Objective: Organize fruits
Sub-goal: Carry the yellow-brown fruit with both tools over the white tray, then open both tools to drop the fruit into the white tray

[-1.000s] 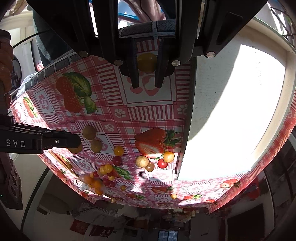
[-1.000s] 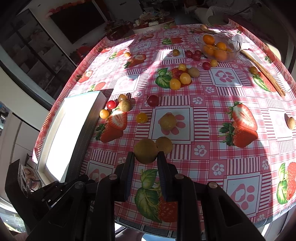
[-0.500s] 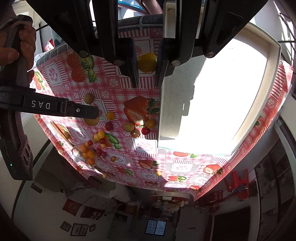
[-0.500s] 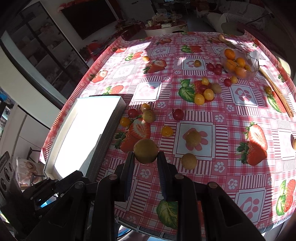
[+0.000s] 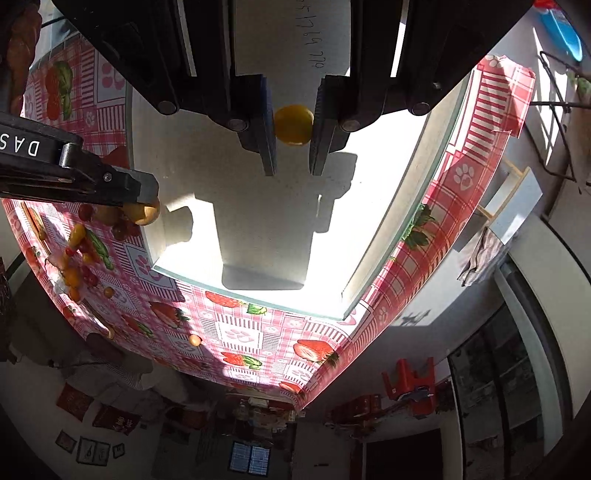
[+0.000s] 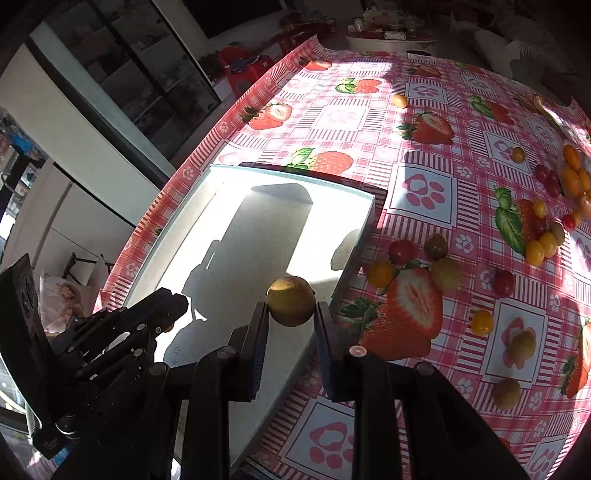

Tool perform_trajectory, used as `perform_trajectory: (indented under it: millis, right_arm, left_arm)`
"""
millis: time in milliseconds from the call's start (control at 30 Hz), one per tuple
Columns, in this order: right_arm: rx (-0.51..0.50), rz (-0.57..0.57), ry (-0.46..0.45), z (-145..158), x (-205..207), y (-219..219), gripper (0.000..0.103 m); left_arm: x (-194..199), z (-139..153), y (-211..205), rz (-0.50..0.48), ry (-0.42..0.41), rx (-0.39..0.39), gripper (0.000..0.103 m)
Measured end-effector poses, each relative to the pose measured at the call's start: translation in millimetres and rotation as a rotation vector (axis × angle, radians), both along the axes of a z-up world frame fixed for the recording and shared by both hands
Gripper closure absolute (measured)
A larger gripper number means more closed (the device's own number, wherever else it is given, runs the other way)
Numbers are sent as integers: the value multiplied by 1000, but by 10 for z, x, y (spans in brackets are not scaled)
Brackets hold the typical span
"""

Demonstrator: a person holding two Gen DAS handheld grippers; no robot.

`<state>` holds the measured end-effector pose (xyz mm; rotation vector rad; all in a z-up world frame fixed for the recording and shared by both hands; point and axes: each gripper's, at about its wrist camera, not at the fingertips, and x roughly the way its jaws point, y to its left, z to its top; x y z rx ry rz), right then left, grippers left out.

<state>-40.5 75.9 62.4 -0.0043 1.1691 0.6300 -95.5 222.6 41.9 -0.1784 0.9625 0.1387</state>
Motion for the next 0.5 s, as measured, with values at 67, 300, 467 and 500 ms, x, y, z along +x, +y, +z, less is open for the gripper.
perform_trajectory:
  millis: [67, 300, 467, 500]
  right_arm:
    - [-14, 8, 20, -89, 81, 115, 75]
    - [-68, 22, 59, -372, 235, 300, 75]
    - [-88, 42, 53, -396, 239, 373, 73]
    - [-79, 42, 60, -390, 254, 386, 70]
  left_arm:
    - [50, -41, 24, -1, 8, 6, 84]
    - [123, -150, 66, 6, 41, 22, 84]
    - [134, -200, 80, 8, 75, 26, 45]
    - [119, -176, 81, 17, 61, 30, 30]
